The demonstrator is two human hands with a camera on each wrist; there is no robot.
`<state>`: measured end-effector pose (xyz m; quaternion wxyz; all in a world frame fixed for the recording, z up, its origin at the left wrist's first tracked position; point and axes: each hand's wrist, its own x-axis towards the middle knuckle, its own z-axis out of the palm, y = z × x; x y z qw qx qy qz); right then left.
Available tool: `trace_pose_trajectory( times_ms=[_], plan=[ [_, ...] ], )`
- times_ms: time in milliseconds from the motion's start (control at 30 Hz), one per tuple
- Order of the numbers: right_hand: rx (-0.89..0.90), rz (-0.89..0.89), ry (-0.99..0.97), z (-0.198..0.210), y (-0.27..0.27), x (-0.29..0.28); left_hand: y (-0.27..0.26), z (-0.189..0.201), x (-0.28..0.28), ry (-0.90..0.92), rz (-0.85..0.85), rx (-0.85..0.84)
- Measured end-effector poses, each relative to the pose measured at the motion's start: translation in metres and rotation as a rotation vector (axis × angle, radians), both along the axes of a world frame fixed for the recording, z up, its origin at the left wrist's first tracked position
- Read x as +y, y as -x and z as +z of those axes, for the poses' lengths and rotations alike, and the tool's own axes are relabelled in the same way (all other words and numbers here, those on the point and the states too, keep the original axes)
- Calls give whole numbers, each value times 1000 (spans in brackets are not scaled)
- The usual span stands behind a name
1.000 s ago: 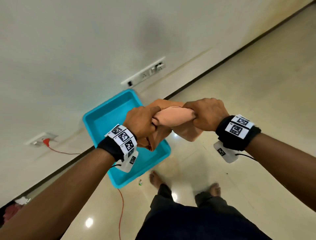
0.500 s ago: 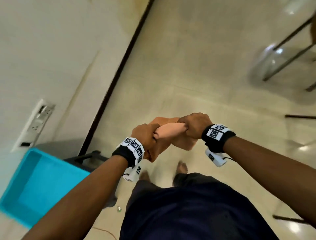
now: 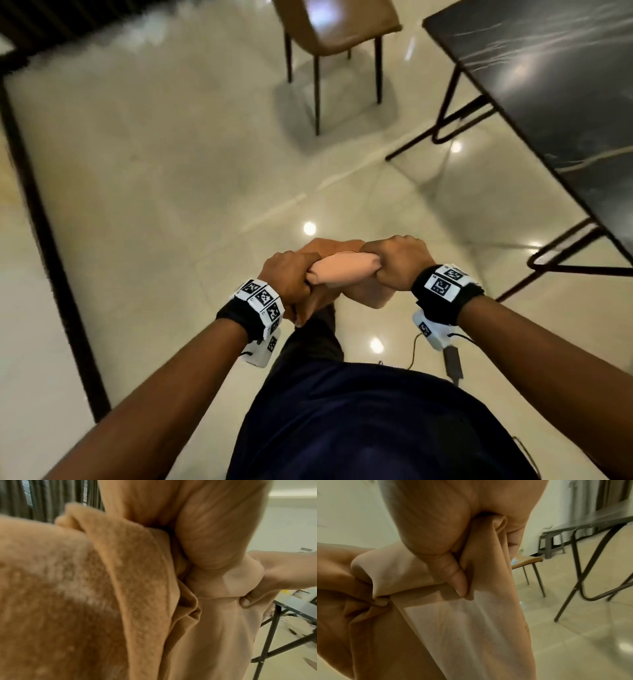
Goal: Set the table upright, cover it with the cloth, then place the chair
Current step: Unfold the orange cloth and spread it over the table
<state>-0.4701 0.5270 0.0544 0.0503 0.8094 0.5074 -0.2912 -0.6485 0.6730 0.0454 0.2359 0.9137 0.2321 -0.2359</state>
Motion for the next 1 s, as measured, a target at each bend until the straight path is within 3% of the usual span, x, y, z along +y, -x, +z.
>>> trace_pose_trajectory(
  times_ms=[267,400,533,700,800,900,1000],
  plan=[
    [-85,-273,-54,40,-133,-2,-190,23,57,46,-361,-57],
    [-87,-371,-95,83,-198,-10,-291,59,74,4,-506,-149],
    [-167,-357,-108,130,-274,-21,-403,104,89,-5,-621,-251],
    [-211,-458,-191,192,-405,-41,-553,175,70,-136,-759,-390],
    [-300,-515,-255,228,-485,-67,-642,208,47,-161,-784,-557],
    [-475,-575,-300,249,-541,-92,-712,223,18,-189,-796,-734],
    [-661,-700,-344,244,-580,-123,-763,216,-17,-234,-784,-845]
  ],
)
